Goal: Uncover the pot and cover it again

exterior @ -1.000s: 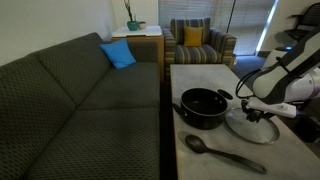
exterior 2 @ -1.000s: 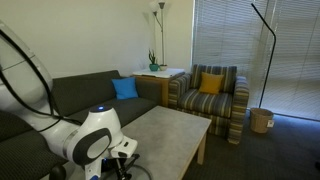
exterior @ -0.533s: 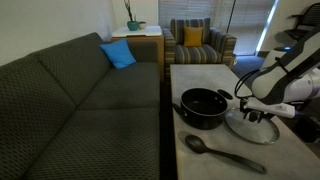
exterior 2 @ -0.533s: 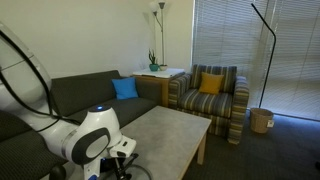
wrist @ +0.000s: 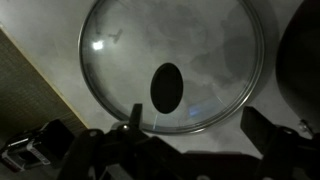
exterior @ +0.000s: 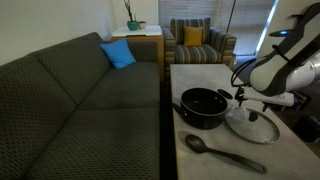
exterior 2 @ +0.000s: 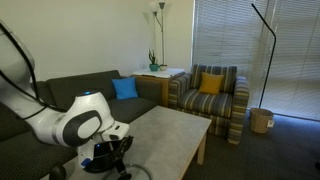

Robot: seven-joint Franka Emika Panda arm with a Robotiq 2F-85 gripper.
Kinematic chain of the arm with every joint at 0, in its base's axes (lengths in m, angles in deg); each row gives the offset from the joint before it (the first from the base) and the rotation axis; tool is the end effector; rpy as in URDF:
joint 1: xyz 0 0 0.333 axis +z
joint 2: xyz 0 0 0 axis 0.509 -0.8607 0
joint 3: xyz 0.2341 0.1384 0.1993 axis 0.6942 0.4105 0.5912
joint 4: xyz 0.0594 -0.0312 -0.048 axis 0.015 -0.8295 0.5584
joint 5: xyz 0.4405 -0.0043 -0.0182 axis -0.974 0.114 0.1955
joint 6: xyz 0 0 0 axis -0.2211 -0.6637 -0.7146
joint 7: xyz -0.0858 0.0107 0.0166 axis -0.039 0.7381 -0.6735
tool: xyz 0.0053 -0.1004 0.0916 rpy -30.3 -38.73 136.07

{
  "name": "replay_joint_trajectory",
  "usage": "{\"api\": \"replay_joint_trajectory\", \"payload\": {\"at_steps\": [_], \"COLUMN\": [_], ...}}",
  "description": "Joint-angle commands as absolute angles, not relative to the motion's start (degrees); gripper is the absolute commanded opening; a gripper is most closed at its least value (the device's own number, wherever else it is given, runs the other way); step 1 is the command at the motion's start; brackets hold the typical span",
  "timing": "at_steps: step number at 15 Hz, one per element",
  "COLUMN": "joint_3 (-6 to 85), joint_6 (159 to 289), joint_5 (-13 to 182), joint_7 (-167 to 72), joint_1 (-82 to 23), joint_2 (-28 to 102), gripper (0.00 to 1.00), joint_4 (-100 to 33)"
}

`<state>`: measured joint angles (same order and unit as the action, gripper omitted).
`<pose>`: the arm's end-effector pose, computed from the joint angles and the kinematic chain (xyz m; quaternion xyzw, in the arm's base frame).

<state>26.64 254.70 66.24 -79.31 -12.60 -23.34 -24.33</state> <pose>0.6903 0.0089 -0.1497 0.9440 -0.3064 0.1024 0.0676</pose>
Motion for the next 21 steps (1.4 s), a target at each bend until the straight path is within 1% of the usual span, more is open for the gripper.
{"api": "replay_joint_trajectory", "payload": {"at_steps": [1, 9, 10, 13, 19, 21], "joint_3": [24.3, 22.1, 22.6, 22.6, 22.5, 22.7], "joint_6": [257.8, 264.1, 262.1, 262.9, 263.1, 260.1], "joint_5": [68.0, 68.8, 68.3, 68.2, 68.2, 69.4], "joint_7": [-81.1, -80.2, -80.9, -80.8, -80.7, -79.4], "joint_1": [-8.1, -2.3, -4.0, -2.9, -2.8, -3.8], "joint_2": [-15.5, -7.3, -10.8, -9.2, -9.1, -9.8], "gripper": [1.0, 1.0, 1.0, 1.0, 1.0, 1.0], "joint_4": [-35.2, -46.2, -40.9, -43.2, -43.6, -41.7]}}
